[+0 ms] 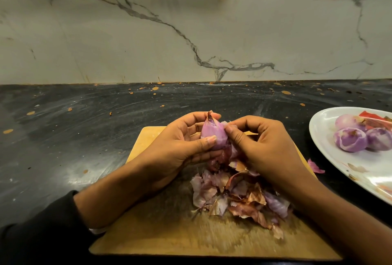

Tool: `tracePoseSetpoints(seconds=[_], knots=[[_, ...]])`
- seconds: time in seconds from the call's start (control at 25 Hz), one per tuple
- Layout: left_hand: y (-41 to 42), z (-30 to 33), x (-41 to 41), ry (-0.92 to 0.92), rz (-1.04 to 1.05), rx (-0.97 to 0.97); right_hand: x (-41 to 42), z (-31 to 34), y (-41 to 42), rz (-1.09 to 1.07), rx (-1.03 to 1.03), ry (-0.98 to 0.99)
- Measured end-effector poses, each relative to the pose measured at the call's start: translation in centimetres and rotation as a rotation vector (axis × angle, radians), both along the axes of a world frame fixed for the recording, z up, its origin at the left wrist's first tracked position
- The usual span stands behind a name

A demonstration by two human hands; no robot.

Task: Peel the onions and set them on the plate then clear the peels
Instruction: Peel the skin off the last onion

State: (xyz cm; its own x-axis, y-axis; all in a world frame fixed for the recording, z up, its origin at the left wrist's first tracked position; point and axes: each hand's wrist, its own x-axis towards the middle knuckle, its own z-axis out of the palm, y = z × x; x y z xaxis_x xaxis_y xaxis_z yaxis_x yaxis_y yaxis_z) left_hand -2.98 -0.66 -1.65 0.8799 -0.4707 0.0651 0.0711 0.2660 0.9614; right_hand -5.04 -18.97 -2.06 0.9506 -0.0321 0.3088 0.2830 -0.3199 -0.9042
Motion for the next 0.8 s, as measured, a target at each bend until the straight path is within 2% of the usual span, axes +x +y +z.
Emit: tracePoseSetpoints(seconds=[0.24, 0.52, 0.8], knots=[[0.05, -0.02, -0.24, -0.020, -0.024, 0.025, 0.05, -0.13, -0.15, -0.054, -0.099, -0.039], [-0.06, 0.18, -0.37, -0.013, -0.062, -0.002, 0.47, -0.51, -0.68, -0.092, 0.086, 0.083], [0.15, -0.25, 0.14, -0.037, 0.040, -0.014, 0.36, -0.37, -0.41, -0.058, 0.107, 0.072]])
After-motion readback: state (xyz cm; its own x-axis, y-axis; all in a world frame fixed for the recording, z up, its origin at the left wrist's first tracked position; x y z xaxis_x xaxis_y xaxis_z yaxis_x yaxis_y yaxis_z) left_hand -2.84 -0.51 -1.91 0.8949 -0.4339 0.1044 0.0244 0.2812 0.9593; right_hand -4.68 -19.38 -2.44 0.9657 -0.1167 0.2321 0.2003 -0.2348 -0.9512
